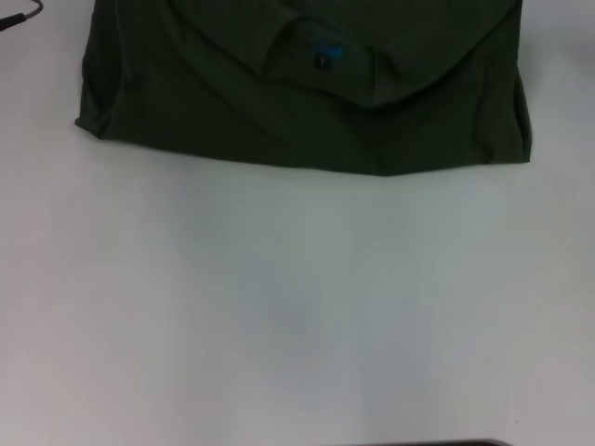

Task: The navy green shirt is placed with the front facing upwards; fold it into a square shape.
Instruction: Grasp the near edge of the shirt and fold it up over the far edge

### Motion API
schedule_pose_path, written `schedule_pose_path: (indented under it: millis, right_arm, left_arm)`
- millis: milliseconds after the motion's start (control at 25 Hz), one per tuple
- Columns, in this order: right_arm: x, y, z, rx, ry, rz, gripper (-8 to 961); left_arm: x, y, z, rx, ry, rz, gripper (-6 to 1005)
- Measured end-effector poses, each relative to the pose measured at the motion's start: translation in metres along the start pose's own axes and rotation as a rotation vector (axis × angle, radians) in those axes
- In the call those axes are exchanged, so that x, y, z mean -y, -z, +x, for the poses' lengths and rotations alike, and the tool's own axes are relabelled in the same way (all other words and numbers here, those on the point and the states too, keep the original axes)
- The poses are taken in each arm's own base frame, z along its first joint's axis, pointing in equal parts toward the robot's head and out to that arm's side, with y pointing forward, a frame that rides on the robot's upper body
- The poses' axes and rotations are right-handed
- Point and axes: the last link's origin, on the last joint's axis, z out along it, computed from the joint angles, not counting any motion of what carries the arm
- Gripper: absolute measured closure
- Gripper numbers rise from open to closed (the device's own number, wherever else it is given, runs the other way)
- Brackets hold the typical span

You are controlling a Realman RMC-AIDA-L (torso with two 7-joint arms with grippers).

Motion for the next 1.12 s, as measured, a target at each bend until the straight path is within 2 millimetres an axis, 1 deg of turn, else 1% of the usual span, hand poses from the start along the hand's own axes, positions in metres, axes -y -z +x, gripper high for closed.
schedule_pose_path:
  millis: [400,640,920,1120]
  right_arm:
    - [-0.006,-0.016,0.014,-0.016,0.027,0.037,946]
    - [-0.005,-0.019,0.014,-0.007,0.041,0.063,927]
    - [-0.009,-0.024,0.019,-0.022,0.045,0.056,904]
    - [-0.017,-0.031,0.025,-0.056,0.057,0.037,888]
  left_arm:
    - [0.001,-0.010,-0.017,0.005,0.011,0.027,949]
    - [0.001,-0.012,-0.021,0.003,0.014,0.035,941]
    - [-0.002,-0.016,-0.029,0.010,0.024,0.034,933]
    - [-0.009,-0.020,-0.037,0.017,0.009,0.018,926]
